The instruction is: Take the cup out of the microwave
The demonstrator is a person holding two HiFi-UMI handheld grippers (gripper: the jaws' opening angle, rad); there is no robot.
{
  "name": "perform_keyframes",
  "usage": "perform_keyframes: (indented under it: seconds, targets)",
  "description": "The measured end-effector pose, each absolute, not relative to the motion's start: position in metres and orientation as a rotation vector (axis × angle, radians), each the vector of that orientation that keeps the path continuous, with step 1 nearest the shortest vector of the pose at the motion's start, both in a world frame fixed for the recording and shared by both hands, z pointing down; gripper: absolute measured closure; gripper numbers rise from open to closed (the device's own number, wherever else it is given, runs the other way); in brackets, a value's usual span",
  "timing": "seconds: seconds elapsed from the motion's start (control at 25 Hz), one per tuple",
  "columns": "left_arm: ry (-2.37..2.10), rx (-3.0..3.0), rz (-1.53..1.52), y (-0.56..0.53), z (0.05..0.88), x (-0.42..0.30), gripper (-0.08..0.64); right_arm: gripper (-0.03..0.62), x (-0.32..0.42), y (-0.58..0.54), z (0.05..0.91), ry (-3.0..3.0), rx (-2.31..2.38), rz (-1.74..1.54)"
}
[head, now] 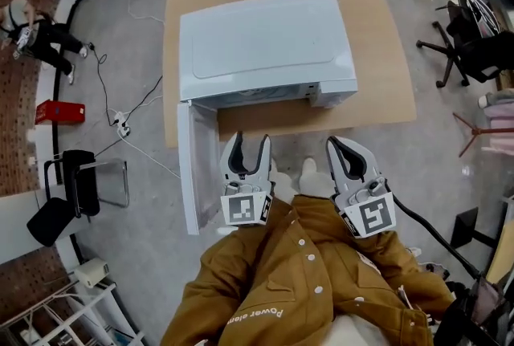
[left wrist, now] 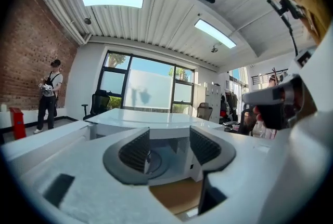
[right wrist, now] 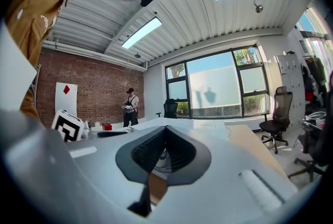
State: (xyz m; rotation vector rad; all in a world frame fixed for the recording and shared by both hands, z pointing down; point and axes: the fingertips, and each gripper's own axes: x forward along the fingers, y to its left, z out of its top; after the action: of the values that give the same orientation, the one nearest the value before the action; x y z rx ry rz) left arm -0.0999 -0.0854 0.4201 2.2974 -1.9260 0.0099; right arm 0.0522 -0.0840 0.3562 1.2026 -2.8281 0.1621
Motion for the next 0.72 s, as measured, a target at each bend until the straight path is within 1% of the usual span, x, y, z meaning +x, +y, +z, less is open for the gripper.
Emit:
perform_keyframes:
  seconds: [0.08, 0.32, 0.44, 0.52, 0.72]
  targets:
    - [-1.931, 2.272, 0.032, -0.105, 0.444, -0.11, 0.28, 0.586, 0.052, -0.083, 0.355, -2.819, 1.201, 0.157]
    - [-1.919, 2.18, 0.176, -0.163, 0.526, -0.133, 0.201, 0.586, 0.063, -0.078, 0.355, -2.754, 1.249, 0.173]
    - [-1.916, 2.141, 0.198, -0.187, 0.561, -0.145, 0.135, 0.586, 0.065, -0.075, 0.362, -2.72, 1.264, 0.195]
    - [-1.919, 2.129, 0.222, -0.2, 0.578, -0.15, 0.117, 0.586, 0.065, -0.073, 0.367, -2.7, 1.271, 0.215]
    - [-1.947, 2.159, 0.221, -0.228, 0.584, -0.155, 0.118, 0.586, 0.059, -0.069, 0.375, -2.676, 1.268, 0.244]
